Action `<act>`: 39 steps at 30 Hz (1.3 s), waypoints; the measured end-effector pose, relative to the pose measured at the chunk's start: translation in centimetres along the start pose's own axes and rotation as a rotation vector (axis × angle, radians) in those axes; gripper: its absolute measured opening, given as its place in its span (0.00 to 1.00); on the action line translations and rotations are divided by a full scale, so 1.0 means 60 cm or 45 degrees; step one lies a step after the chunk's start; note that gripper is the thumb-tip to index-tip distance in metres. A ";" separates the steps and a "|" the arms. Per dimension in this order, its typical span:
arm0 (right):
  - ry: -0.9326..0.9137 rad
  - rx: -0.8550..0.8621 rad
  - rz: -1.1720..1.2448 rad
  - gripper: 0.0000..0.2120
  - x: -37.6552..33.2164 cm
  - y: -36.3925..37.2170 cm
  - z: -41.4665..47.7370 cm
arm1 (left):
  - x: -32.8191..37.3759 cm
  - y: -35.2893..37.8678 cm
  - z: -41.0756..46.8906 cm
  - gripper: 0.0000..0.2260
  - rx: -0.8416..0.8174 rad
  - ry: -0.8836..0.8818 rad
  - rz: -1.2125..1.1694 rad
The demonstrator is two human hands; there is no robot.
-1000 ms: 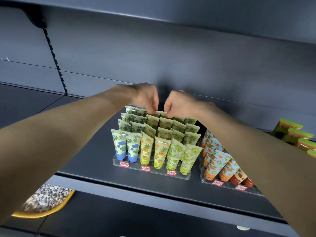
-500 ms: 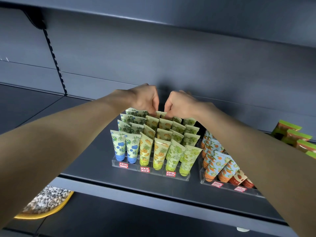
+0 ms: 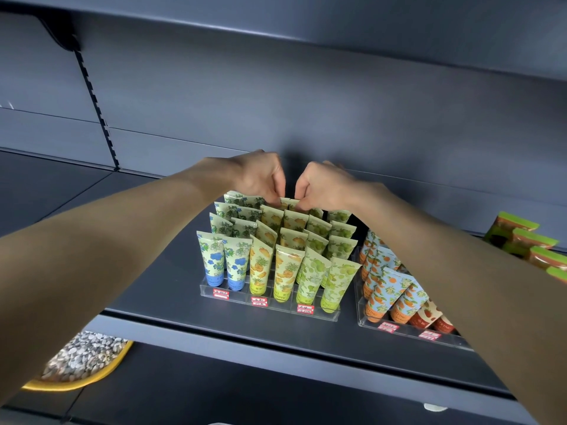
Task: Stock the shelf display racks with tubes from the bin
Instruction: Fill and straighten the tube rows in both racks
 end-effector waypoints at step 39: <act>0.023 0.036 0.037 0.13 -0.017 0.004 0.025 | -0.046 -0.016 -0.035 0.06 -0.003 -0.123 0.123</act>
Point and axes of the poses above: each hand's wrist, its own z-axis towards the middle knuckle, its own y-axis out of the palm, x = y × z, the point moved 7 cm from there along z, towards the middle knuckle, and after that the axes turned 10 degrees about -x, right-handed, at the moved point
